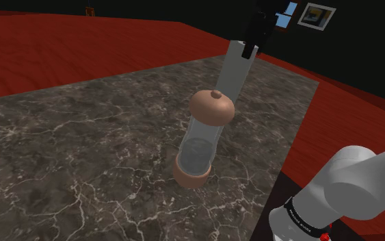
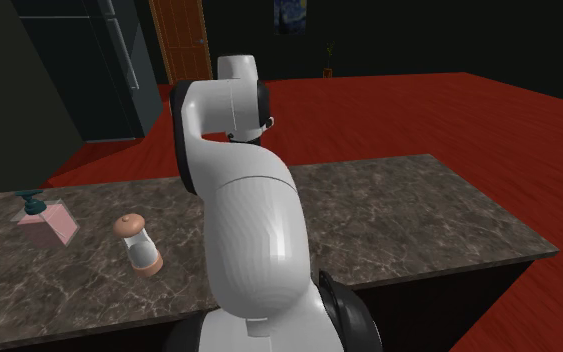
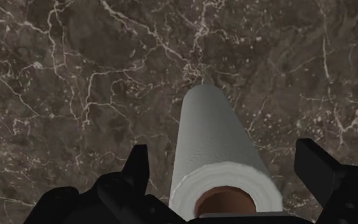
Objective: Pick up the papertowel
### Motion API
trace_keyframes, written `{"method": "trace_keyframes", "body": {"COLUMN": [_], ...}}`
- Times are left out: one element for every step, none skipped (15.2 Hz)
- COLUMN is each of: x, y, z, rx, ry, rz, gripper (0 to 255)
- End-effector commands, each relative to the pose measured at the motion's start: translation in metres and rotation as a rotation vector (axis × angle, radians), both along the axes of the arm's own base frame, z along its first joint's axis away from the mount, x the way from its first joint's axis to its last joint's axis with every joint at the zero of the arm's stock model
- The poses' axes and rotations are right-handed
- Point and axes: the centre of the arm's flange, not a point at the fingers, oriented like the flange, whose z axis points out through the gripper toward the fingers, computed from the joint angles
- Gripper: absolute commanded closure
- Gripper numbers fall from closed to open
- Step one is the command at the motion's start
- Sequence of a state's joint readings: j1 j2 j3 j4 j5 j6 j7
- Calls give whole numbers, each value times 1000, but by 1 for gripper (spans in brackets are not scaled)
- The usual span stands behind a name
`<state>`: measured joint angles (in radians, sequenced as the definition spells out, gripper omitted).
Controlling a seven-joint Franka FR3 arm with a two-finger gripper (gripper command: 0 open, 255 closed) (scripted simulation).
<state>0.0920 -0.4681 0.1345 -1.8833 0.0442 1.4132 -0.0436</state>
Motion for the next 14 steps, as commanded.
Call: {"method": "trace_keyframes", "body": {"x": [0, 0, 0, 0, 0, 0, 0, 0, 0, 0, 0, 0, 0, 0], "y": [-1, -1, -1, 0, -1, 0, 0, -1, 0, 0, -1, -1, -1, -1], "z": [-5, -5, -5, -5, -5, -5, -5, -5, -5, -5, -5, -5, 0, 6], "rx": [0, 0, 0, 0, 0, 0, 0, 0, 0, 0, 0, 0, 0, 0], "ry": [0, 0, 0, 0, 0, 0, 0, 0, 0, 0, 0, 0, 0, 0], "rz": [0, 0, 0, 0, 0, 0, 0, 0, 0, 0, 0, 0, 0, 0], "gripper": [0, 0, 255, 255, 255, 255, 255, 255, 255, 255, 255, 255, 255, 255]}}
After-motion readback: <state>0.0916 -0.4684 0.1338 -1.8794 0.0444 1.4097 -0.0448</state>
